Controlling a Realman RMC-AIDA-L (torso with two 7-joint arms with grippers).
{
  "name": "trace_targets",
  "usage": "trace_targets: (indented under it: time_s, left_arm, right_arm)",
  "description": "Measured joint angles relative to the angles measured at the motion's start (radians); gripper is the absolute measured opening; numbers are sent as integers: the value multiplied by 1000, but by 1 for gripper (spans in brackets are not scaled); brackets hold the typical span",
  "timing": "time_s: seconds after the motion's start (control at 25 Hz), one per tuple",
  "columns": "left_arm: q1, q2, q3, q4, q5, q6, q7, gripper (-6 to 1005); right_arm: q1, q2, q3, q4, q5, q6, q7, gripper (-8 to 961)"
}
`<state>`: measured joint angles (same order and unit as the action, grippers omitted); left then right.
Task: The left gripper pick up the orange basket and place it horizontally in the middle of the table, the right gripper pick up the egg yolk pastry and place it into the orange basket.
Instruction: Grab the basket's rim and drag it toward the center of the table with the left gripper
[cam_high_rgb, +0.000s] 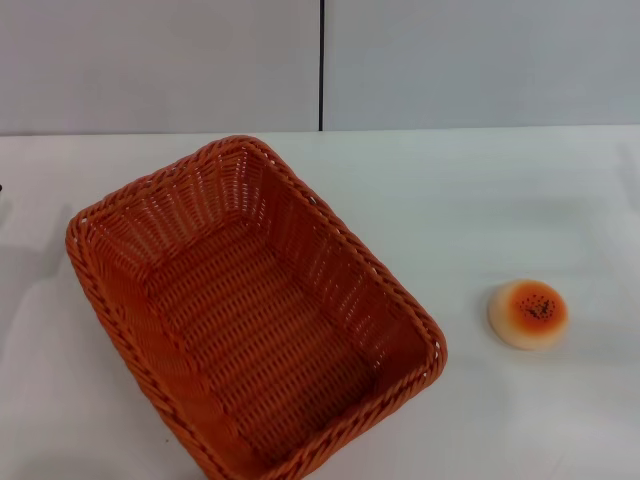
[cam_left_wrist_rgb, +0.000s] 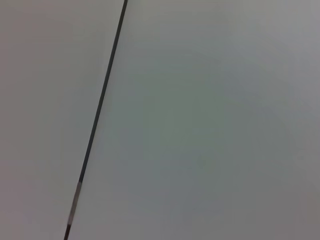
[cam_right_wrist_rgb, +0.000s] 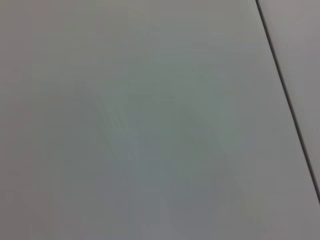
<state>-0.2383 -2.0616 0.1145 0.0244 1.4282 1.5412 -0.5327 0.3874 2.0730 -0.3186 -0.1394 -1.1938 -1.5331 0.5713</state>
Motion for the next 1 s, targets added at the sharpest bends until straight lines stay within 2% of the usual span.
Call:
trace_targets:
  time_s: [0.56,0.76,0.8,0.84,0.92,0.96,1.0]
  left_arm:
    - [-13,1,38,40,0,-26,-50,800]
    - [-23,3,209,271,0,-101,-336,800]
    - [-22,3,271,363,1,-109,-435,800]
    - [-19,2,299,408,7,-115,-486,800]
    - [-10,4,381,578,47,-136,-641,800]
    - [-10,4,381,578,47,-136,-641,800]
    - [-6,9,429,727,124,-152,-780,800]
  right_arm:
    - [-18,1,-17,-2,-3,9,-3,553]
    - [-11,1,-30,-1,-3,0,1,553]
    - [-8,1,-33,-1,-3,5,0,553]
    - [-8,1,-33,-1,-3,5,0,553]
    - [-6,1,-34,-1,-3,11,0,552]
    - [-6,0,-34,-2,-3,12,0,552]
    - [-6,0,-34,-2,-3,13,-1,552]
